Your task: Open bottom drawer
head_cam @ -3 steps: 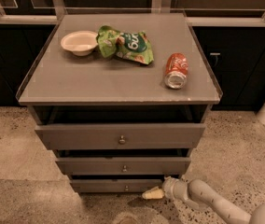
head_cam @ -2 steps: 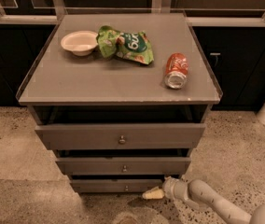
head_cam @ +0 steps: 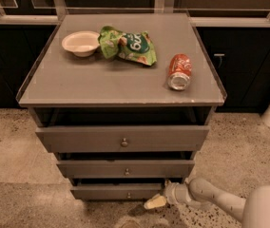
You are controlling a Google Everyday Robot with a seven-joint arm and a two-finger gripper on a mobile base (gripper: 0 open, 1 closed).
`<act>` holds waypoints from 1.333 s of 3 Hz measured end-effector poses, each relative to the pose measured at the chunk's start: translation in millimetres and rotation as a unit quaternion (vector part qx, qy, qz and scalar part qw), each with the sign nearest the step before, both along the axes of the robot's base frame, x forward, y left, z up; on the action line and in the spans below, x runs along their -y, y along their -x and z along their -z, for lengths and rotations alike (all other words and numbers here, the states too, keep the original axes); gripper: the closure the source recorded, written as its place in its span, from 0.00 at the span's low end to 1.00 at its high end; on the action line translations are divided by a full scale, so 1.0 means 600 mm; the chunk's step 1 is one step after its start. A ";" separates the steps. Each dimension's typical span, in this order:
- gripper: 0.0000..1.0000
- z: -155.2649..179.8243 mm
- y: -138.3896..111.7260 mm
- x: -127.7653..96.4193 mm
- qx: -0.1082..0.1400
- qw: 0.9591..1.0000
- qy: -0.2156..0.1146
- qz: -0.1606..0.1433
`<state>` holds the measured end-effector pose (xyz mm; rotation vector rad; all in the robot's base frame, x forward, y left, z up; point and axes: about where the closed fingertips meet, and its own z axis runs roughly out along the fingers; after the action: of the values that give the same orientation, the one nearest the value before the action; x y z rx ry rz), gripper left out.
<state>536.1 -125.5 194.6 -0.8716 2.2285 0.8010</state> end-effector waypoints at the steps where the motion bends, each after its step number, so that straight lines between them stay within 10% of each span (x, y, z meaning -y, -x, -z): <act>1: 0.00 -0.002 0.016 0.005 -0.023 1.000 0.004 -0.005; 2: 0.00 -0.003 0.070 0.002 -0.098 0.995 -0.002 -0.023; 4: 0.00 -0.003 0.109 0.023 -0.143 0.990 -0.010 -0.017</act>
Offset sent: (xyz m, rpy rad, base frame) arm -0.1177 -0.0337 -0.0065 -0.0023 0.5433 0.0664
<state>470.8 -139.2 196.5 -0.8306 2.4522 1.0182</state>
